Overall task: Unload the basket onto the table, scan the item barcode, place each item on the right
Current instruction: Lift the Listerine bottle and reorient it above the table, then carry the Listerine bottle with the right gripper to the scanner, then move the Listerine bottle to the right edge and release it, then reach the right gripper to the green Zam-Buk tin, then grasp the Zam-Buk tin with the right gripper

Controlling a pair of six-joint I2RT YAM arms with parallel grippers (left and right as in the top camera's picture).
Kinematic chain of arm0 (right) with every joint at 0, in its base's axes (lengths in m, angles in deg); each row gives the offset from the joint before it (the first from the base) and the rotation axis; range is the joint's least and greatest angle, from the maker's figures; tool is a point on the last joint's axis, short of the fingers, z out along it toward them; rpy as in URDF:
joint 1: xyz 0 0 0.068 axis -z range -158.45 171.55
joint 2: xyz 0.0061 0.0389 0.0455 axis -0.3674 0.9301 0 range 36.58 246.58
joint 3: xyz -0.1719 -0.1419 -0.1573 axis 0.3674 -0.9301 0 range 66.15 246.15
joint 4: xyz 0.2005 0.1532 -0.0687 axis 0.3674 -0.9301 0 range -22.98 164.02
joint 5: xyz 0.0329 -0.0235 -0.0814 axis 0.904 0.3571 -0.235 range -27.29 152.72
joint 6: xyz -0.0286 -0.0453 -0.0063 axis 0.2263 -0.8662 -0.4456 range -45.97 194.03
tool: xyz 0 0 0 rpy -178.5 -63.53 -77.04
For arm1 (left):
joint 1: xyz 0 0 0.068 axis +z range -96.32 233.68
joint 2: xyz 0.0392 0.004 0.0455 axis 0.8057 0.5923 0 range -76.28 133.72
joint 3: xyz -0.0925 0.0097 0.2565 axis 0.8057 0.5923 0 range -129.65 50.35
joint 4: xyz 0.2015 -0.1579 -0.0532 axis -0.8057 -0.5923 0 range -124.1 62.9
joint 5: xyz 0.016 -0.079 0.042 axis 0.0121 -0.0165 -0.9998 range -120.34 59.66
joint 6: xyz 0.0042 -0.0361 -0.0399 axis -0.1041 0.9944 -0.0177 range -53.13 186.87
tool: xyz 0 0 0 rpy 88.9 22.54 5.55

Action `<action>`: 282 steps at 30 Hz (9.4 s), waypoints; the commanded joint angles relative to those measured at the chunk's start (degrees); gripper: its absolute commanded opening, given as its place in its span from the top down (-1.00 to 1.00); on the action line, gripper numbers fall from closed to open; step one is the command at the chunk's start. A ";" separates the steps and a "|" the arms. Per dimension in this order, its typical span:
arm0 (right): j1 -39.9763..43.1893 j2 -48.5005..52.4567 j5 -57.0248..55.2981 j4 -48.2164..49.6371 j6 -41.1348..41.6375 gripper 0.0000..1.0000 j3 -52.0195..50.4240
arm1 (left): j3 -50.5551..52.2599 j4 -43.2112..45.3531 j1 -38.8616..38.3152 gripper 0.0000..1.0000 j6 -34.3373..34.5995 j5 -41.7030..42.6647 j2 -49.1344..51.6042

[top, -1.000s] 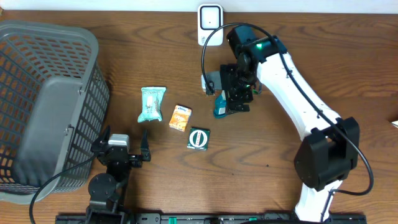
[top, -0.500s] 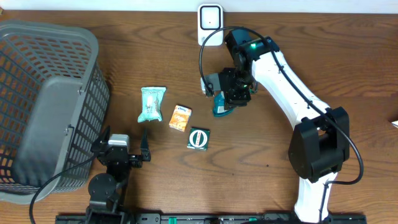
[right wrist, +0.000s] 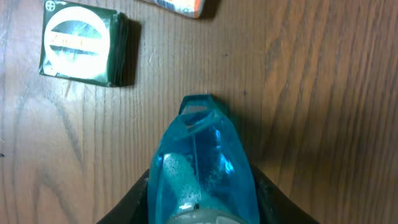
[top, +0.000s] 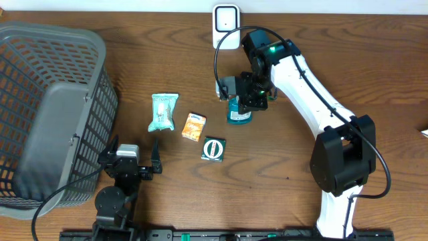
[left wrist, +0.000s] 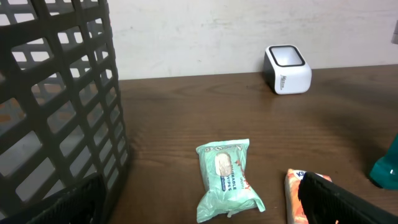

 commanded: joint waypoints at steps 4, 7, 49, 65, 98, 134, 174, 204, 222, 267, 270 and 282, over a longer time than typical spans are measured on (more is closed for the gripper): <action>-0.55 1.66 4.00 0.02 9.90 0.67 1.18 | 1.18 -2.08 0.13 -0.95 0.28 -0.74 -0.11; -0.26 1.49 4.85 -0.26 16.61 0.71 2.67 | 1.18 -2.08 0.13 -0.95 0.28 -0.74 -0.11; 2.19 -0.15 6.67 -0.46 46.10 0.74 10.64 | 1.18 -2.08 0.13 -0.95 0.28 -0.74 -0.11; -3.48 0.46 -32.50 13.84 58.82 0.68 17.44 | 1.18 -2.08 0.13 -0.96 0.28 -0.74 -0.11; -8.98 25.22 -68.26 66.55 30.95 0.69 26.73 | 1.18 -2.08 0.13 -0.95 0.28 -0.74 -0.11; 26.75 26.27 -73.96 16.83 56.06 0.84 34.25 | 1.18 -2.08 0.13 -0.95 0.28 -0.76 -0.11; 37.38 16.94 -32.11 2.80 72.76 -0.99 32.87 | 1.18 -2.08 0.13 -0.95 0.28 -0.74 -0.11; -12.00 6.03 -9.77 -20.37 71.38 -0.92 17.35 | 1.18 -2.08 0.13 -0.95 0.26 -0.74 -0.11; -21.59 6.05 -9.31 1.64 48.68 -0.99 -8.02 | 1.18 -2.08 0.13 -0.95 0.28 -0.74 -0.11; -21.22 3.13 -5.49 -0.83 85.85 0.33 -1.79 | 1.18 -2.08 0.13 -0.95 0.28 -0.74 -0.11; -23.50 3.13 -5.53 2.36 86.05 0.34 -2.12 | 1.18 -2.08 0.13 -0.95 0.28 -0.74 -0.11; -25.29 3.21 -6.91 11.15 93.20 0.69 -11.63 | 1.18 -2.08 0.13 -0.95 0.28 -0.74 -0.11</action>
